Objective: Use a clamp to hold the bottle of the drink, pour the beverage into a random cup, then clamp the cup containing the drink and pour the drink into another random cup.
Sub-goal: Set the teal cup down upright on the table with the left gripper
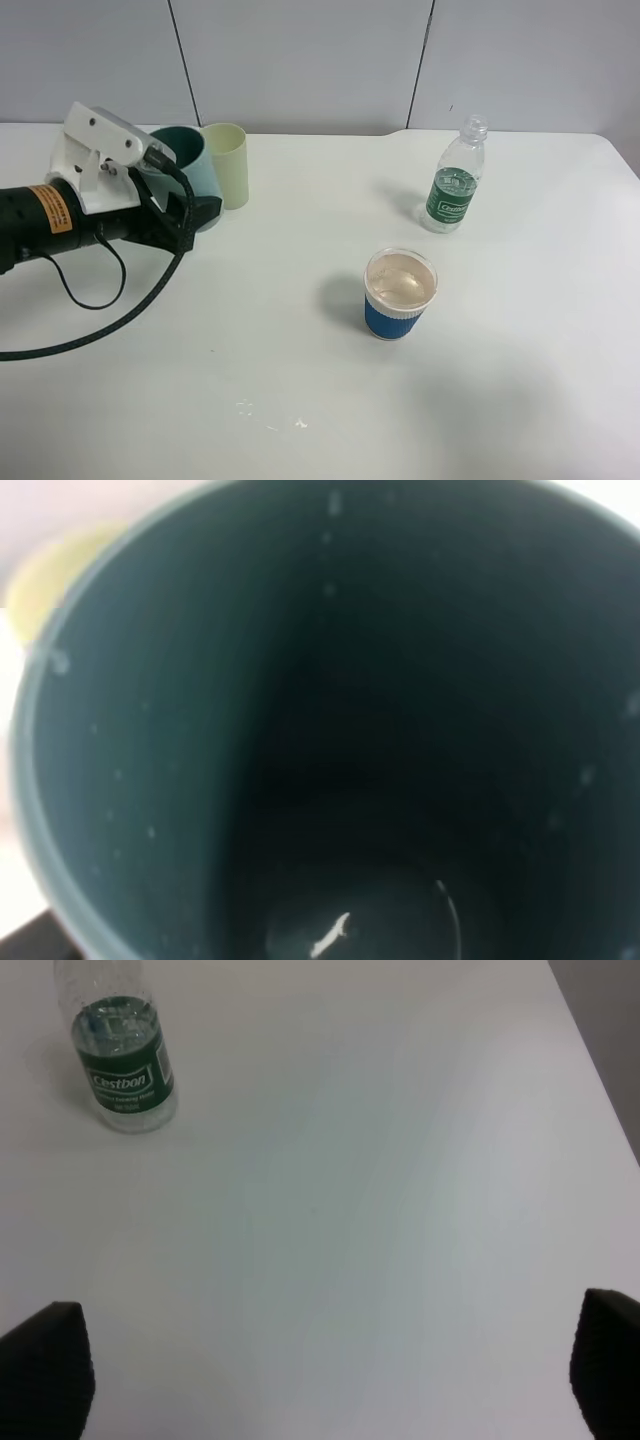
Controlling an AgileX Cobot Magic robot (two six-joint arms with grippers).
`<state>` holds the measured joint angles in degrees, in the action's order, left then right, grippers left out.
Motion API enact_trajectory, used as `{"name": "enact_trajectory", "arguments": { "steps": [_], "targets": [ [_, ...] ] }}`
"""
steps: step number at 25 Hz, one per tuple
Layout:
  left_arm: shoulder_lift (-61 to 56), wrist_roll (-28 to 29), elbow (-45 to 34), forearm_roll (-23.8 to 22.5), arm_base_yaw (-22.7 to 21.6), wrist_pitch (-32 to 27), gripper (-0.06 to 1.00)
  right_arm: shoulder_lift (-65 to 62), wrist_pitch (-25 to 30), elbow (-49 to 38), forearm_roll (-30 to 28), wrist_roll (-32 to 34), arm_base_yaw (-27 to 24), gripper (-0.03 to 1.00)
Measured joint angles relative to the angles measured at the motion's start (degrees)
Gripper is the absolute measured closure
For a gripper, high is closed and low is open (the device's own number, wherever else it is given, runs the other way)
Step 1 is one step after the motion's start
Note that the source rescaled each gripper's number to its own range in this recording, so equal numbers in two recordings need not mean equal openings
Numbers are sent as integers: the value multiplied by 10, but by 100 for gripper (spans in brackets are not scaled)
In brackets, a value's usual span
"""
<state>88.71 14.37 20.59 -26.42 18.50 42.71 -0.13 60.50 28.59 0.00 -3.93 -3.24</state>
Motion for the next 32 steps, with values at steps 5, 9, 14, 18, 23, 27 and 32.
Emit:
{"name": "enact_trajectory", "arguments": {
  "steps": [5, 9, 14, 18, 23, 27, 32],
  "targets": [
    [62, -17, -20, -2, 0, 96, 92, 0, 0, 0, 0, 0, 0, -3],
    [119, -48, -21, -3, 0, 161, 92, 0, 0, 0, 0, 0, 0, -3],
    [179, -82, -21, -4, 0, 203, 92, 0, 0, 0, 0, 0, 0, -3],
    [209, -100, -21, -4, 0, 203, 92, 0, 0, 0, 0, 0, 0, -3],
    [227, -109, -21, -4, 0, 201, 92, 0, 0, 0, 0, 0, 0, -3],
    [253, -123, -21, -4, 0, 206, 92, 0, 0, 0, 0, 0, 0, -3],
    [279, -149, -21, -4, 0, 239, 92, 0, 0, 0, 0, 0, 0, -3]
  ]
}}
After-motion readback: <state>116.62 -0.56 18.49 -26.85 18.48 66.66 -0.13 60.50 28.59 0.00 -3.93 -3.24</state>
